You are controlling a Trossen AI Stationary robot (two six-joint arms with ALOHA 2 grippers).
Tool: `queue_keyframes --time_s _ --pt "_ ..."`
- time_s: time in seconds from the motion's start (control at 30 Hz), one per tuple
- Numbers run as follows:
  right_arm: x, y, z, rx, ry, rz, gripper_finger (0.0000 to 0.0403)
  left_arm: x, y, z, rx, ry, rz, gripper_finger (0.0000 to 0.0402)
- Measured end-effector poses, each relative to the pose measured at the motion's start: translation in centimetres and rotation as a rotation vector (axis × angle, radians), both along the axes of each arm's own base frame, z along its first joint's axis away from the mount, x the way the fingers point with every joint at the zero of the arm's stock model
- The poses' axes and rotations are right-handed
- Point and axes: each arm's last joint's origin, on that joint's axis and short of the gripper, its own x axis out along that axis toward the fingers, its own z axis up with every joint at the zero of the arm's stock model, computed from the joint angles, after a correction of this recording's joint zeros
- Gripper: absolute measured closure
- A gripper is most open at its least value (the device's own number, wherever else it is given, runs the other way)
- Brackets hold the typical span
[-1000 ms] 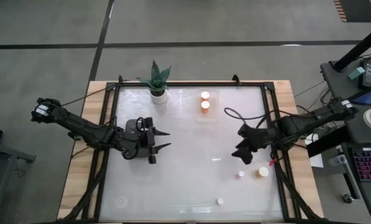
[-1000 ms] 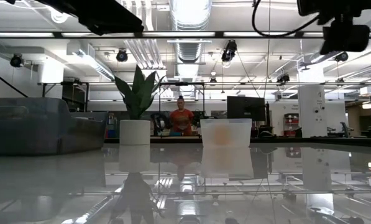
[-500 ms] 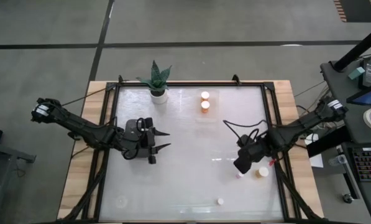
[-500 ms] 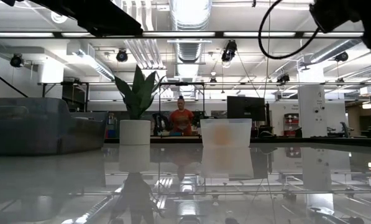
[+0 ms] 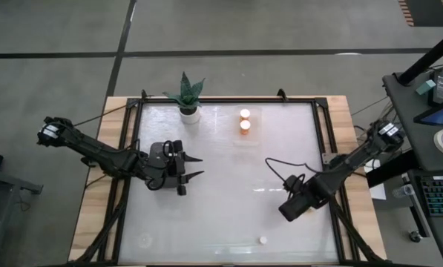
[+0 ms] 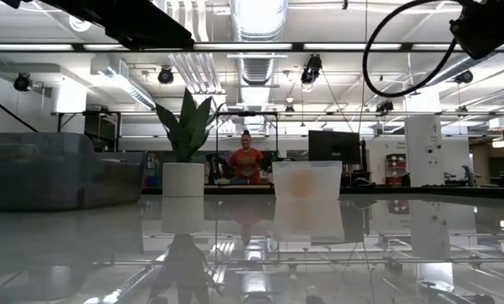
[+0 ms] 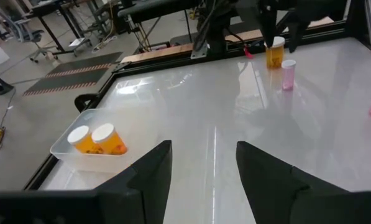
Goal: Pick and place medicine bottles into bin by pill shape (circle, oval)
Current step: Put the top small pink pill bottle into the black bin
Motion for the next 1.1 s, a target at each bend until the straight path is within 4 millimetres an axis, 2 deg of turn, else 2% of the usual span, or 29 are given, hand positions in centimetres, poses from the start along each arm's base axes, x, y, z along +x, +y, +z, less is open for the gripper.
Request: queue_keyframes --time_s 0.3,0.57,1.1 --pt "1.8 1.2 -1.1 -0.026 0.027 0.070 0.0148 0.0 0.0 0.0 0.000 0.000 0.000 0.0237" --pt "2.6 1.8 -2.0 -0.028 0.027 0.096 0.0161 0.0 0.0 0.0 0.002 0.004 0.000 0.0237" --pt "2.9 2.0 -2.7 -0.034 0.036 0.106 0.0207 0.0 0.0 -0.1 0.002 0.005 -0.001 0.0237"
